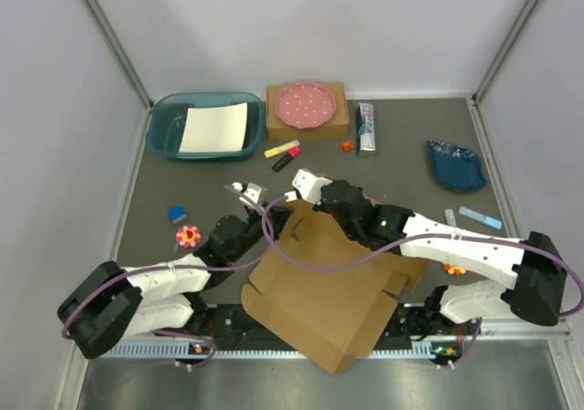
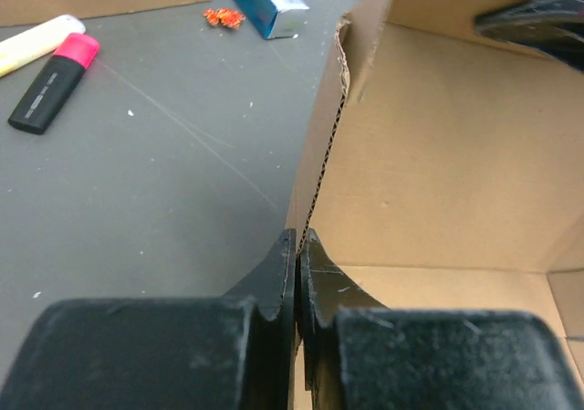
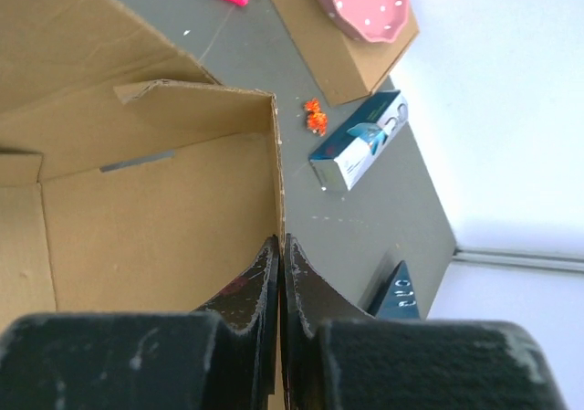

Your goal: Fold the paper box

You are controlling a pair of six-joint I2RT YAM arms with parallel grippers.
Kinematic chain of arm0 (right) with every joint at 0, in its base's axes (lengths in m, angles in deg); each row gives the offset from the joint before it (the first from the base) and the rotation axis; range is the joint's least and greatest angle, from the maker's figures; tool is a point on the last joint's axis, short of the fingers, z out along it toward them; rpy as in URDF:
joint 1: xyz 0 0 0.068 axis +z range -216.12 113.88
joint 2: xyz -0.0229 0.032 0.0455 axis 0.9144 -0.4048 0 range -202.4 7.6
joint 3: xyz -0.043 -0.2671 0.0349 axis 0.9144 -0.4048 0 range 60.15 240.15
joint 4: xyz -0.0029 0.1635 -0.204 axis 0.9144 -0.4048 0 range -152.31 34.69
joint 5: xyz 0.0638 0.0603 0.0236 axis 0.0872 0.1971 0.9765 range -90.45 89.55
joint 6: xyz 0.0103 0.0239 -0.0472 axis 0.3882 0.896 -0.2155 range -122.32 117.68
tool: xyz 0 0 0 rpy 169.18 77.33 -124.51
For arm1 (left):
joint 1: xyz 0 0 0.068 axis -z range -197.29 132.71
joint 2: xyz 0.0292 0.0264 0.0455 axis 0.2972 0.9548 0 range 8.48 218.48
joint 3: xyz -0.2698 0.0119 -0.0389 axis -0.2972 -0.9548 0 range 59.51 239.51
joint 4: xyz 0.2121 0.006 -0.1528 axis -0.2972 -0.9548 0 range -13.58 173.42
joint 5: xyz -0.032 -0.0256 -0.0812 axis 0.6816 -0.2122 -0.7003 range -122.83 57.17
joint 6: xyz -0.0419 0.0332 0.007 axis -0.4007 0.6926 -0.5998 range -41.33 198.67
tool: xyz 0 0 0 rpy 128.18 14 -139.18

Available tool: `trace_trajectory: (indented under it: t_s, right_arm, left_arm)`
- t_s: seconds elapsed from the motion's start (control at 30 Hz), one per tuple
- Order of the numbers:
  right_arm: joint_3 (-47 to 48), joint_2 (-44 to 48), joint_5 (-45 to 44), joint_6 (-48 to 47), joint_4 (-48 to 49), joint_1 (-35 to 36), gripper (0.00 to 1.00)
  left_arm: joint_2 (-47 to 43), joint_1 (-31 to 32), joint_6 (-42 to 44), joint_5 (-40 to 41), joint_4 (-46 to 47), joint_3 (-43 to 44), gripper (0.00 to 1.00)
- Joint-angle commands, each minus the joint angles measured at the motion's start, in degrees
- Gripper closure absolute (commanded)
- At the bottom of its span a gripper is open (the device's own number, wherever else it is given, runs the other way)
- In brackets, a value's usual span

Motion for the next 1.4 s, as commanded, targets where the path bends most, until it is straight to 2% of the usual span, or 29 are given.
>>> trace_trajectory:
  t_s: [0.0,0.2,0.43,0.67,0.87,1.2,1.37]
  right_arm:
    - [2.8,-1.0,-8.6,-2.9,6.7,1.1,1.00]
    - [-3.0,-0.3,-13.6,-7.9,19.9,4.0,1.00]
    - [-12.6,2.1,-19.6,-10.0,31.2,6.2,1.00]
    - [-18.1,5.2,-20.1,-6.3,31.8,8.6,1.00]
    - [-17.1,2.7,-20.3,-5.0,28.9,12.2,1.00]
    - [-16.7,-2.3,-23.4,-3.3,24.9,14.2,1.00]
    - [-14.9,-2.0,-21.8,2.6,19.8,14.3,1.00]
  left_arm:
    - [1.6,3.5,-0.4,6.1,16.9,-2.7,1.00]
    - [11.3,7.9,0.4,11.6,32.4,-4.9,1.00]
    - [19.9,10.1,2.8,14.8,41.6,-5.1,1.00]
    - [22.9,10.2,1.1,14.8,44.2,-5.8,0.98]
    - [24.5,10.9,-2.3,14.3,47.7,-6.8,0.96]
    - [20.7,10.9,-2.9,12.1,47.0,-9.3,0.91]
    - [20.0,11.0,-4.2,8.3,44.5,-8.3,0.93]
